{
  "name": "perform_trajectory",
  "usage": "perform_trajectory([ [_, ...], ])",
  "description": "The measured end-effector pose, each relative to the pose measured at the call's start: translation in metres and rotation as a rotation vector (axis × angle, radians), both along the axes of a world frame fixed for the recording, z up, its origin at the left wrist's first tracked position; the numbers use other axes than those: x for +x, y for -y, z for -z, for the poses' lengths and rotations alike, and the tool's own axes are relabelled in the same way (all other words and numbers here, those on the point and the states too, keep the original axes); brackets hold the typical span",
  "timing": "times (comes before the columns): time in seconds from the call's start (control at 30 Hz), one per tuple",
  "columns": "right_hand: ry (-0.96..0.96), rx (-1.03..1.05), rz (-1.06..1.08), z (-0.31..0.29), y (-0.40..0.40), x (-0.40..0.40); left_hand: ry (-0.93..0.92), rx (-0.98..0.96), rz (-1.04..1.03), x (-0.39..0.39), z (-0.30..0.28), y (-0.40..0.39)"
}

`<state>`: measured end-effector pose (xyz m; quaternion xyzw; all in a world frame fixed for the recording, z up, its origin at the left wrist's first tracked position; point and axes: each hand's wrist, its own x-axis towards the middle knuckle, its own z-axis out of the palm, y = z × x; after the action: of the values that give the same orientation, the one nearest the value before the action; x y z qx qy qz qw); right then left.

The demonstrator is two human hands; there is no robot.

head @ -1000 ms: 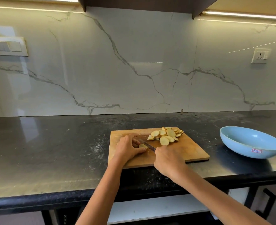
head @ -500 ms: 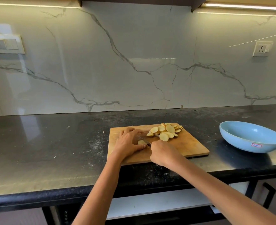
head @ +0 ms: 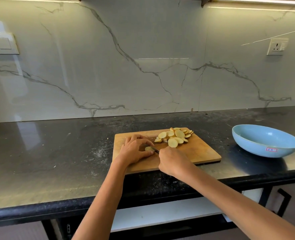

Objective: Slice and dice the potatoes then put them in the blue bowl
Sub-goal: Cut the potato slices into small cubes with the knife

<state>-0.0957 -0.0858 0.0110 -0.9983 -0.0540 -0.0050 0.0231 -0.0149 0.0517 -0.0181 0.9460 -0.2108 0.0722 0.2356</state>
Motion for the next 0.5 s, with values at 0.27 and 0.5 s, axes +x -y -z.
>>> perform_trajectory([
  [0.27,-0.031,-0.02,-0.02,0.002,0.013,-0.016,-0.011,0.035,0.005,0.002,0.0,0.0],
  [0.5,-0.056,-0.041,0.003,-0.008,0.035,-0.037,-0.007,0.032,0.012,0.003,0.0,0.0],
])
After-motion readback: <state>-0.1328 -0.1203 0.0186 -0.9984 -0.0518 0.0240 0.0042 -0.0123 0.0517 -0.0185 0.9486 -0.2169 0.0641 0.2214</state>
